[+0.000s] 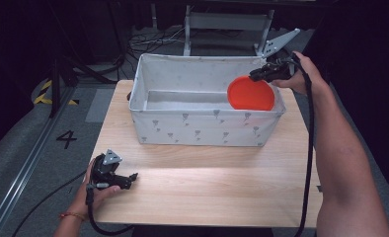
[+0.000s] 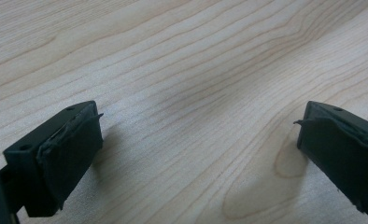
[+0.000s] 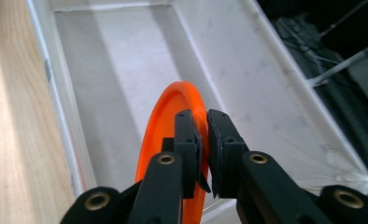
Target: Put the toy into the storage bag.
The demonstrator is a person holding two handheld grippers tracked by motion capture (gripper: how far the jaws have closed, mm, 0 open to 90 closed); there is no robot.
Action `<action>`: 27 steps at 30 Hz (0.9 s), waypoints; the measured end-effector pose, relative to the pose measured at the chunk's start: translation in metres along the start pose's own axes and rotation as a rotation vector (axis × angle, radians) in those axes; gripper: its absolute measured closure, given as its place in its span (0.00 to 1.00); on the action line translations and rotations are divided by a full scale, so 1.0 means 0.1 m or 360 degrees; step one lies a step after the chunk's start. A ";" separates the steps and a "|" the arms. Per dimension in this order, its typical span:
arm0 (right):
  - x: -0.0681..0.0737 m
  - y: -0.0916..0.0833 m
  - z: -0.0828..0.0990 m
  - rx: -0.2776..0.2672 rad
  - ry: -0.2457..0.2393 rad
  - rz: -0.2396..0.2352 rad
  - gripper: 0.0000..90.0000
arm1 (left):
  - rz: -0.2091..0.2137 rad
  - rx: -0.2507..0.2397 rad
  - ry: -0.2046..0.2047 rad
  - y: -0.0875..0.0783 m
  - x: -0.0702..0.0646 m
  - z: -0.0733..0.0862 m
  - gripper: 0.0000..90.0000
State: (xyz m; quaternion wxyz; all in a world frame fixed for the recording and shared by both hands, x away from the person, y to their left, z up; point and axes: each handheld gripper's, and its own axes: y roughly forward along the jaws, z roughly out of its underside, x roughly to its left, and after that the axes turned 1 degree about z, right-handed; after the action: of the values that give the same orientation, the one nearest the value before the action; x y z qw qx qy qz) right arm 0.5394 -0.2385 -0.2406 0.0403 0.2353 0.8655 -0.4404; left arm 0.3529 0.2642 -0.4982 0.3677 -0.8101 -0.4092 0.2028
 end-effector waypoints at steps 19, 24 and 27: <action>0.22 0.62 0.13 0.0604 -0.0189 -0.0348 0.92 | 0.0002 -0.0007 -0.0007 0.00 0.00 0.00 0.00; 0.24 0.73 0.16 0.0674 -0.0190 -0.0399 0.92 | 0.0003 -0.0006 -0.0002 0.00 0.00 0.00 0.00; 0.23 0.76 0.18 0.0698 -0.0171 -0.0408 0.92 | 0.0010 0.0004 0.0004 0.00 0.00 0.00 0.00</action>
State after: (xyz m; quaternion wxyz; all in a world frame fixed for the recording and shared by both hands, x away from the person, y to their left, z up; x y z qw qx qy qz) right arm 0.5507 -0.2059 -0.3145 -0.0220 0.1031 0.7686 -0.6310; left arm 0.3534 0.2643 -0.4981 0.3685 -0.8112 -0.4059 0.2035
